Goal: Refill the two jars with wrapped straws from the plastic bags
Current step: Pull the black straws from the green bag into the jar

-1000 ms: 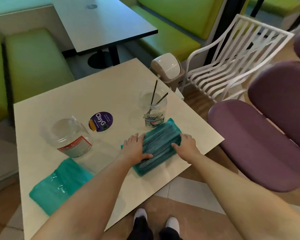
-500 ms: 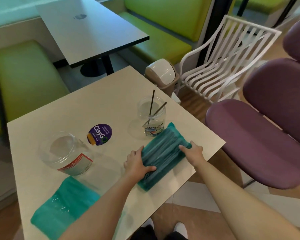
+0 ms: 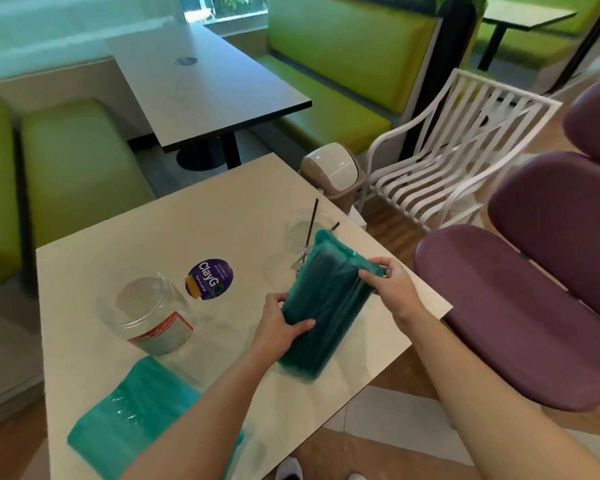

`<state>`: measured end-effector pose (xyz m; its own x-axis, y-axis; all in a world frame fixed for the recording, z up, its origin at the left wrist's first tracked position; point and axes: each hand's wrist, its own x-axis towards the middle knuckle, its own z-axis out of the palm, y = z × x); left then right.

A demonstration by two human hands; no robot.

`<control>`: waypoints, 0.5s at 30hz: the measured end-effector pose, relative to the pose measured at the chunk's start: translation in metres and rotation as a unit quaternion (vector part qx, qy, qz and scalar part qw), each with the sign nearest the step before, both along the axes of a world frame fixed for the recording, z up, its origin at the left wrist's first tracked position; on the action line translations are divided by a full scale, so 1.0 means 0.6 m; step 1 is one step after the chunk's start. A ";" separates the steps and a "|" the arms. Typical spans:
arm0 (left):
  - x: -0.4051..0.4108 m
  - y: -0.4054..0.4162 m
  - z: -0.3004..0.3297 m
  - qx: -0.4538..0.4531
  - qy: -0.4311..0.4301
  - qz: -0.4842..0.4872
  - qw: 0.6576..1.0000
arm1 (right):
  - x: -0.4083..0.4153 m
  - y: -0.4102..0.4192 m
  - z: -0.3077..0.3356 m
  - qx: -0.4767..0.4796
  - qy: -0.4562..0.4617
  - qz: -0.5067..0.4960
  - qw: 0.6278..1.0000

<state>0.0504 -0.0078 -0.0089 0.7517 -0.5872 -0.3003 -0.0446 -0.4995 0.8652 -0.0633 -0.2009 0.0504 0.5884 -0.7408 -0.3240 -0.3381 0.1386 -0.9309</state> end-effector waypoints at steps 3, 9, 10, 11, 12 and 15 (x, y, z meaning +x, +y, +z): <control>0.008 -0.010 0.031 -0.059 0.019 0.014 0.998 | 0.018 0.005 0.037 -0.046 -0.019 0.028 0.998; 0.040 -0.013 0.090 -0.114 0.015 0.025 0.993 | 0.062 0.016 0.088 -0.139 -0.030 0.112 0.983; 0.045 -0.013 0.096 -0.117 0.006 0.027 0.993 | 0.068 0.020 0.092 -0.145 -0.024 0.127 0.981; 0.048 -0.013 0.102 -0.121 0.000 0.030 0.992 | 0.073 0.025 0.096 -0.150 -0.020 0.139 0.979; 0.051 -0.013 0.107 -0.124 -0.005 0.035 0.992 | 0.078 0.029 0.098 -0.158 -0.018 0.147 0.976; 0.055 -0.007 0.124 -0.138 -0.029 0.063 0.988 | 0.092 0.045 0.100 -0.196 -0.030 0.153 0.968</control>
<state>0.0833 -0.0122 0.0653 0.8348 -0.5419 -0.0967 -0.0502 -0.2498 0.9670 -0.0083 -0.1738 0.1106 0.8084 -0.5885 -0.0120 -0.2518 -0.3274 -0.9107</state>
